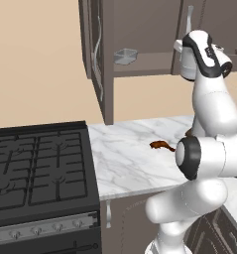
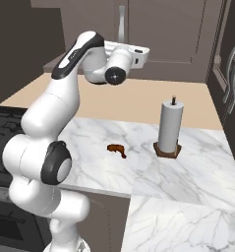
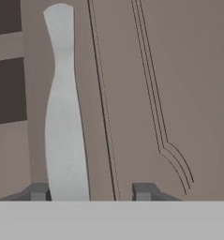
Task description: Retrieve the tupperware from the cabinet, then place the raw meat into the tupperware to avoid contamination.
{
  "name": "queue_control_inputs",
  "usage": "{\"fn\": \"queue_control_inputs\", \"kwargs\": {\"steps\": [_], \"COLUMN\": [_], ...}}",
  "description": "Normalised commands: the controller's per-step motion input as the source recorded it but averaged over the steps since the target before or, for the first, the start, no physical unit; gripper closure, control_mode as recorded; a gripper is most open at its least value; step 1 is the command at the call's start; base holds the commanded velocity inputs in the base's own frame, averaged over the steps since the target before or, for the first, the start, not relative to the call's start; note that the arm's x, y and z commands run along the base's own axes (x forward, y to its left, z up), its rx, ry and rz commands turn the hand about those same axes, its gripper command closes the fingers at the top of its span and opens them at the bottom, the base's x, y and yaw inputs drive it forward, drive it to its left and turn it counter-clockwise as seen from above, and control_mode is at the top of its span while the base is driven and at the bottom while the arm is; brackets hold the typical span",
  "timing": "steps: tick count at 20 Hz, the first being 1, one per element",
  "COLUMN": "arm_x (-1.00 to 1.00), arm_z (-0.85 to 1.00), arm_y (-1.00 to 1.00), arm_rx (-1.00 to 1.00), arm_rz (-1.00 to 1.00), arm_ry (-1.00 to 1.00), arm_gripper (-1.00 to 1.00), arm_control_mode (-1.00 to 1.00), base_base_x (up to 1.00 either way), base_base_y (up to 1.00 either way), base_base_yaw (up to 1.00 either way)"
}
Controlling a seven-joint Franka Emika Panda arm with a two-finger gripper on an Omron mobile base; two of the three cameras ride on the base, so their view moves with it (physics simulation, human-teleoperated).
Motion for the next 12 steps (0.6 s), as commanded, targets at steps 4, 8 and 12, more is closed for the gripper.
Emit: {"fn": "queue_control_inputs", "kwargs": {"steps": [4,8,12], "arm_x": [-0.1,-0.23,-0.3], "arm_z": [0.14,0.14,0.18], "arm_y": [-0.15,-0.27,-0.28], "arm_rx": [0.01,0.0,0.0], "arm_rz": [0.01,0.04,0.04], "arm_ry": [0.0,0.0,0.03], "arm_gripper": [1.0,1.0,1.0], "arm_control_mode": [-1.0,-1.0,-1.0], "base_base_x": [0.0,0.0,0.0], "base_base_y": [0.0,0.0,0.0], "base_base_yaw": [0.0,0.0,0.0]}}
